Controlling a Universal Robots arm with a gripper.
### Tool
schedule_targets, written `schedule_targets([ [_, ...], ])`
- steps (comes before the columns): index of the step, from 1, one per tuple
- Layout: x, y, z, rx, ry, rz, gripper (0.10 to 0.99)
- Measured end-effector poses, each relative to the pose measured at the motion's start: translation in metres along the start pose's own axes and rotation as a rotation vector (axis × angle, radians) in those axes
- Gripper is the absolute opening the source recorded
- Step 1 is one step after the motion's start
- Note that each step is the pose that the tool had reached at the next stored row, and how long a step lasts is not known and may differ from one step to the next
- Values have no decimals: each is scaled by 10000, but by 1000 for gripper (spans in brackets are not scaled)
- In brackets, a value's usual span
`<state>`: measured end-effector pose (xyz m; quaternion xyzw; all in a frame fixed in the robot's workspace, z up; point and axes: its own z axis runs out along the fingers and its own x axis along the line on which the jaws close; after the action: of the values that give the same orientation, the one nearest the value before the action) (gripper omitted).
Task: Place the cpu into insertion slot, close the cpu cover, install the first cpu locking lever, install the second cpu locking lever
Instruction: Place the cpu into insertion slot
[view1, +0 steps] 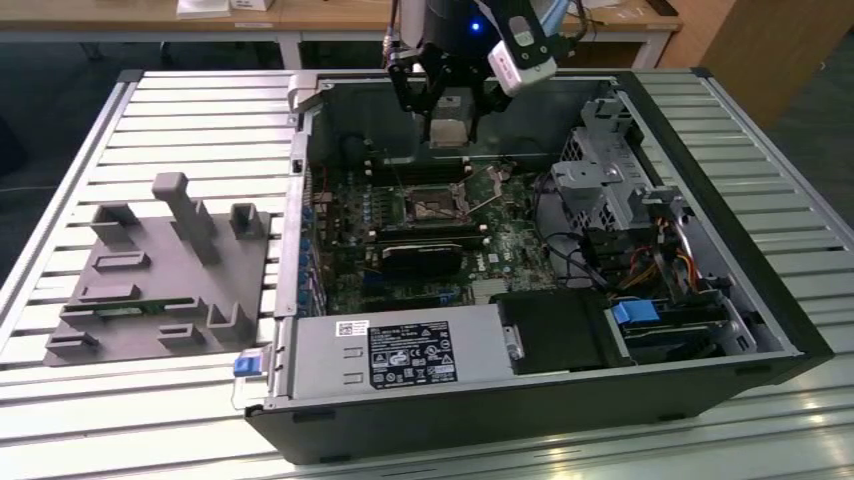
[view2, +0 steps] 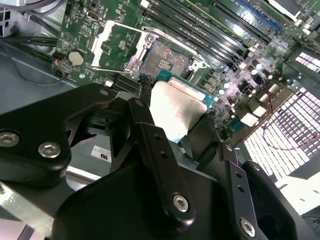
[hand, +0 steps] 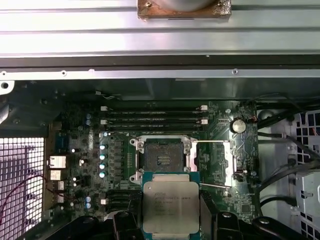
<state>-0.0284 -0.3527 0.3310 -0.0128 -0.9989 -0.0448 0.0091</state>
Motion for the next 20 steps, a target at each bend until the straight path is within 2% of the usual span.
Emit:
schedule_targets([
  [11, 0, -12, 156, -3, -14, 149, 541],
  [20, -2, -19, 233, -34, -154, 1723, 541],
])
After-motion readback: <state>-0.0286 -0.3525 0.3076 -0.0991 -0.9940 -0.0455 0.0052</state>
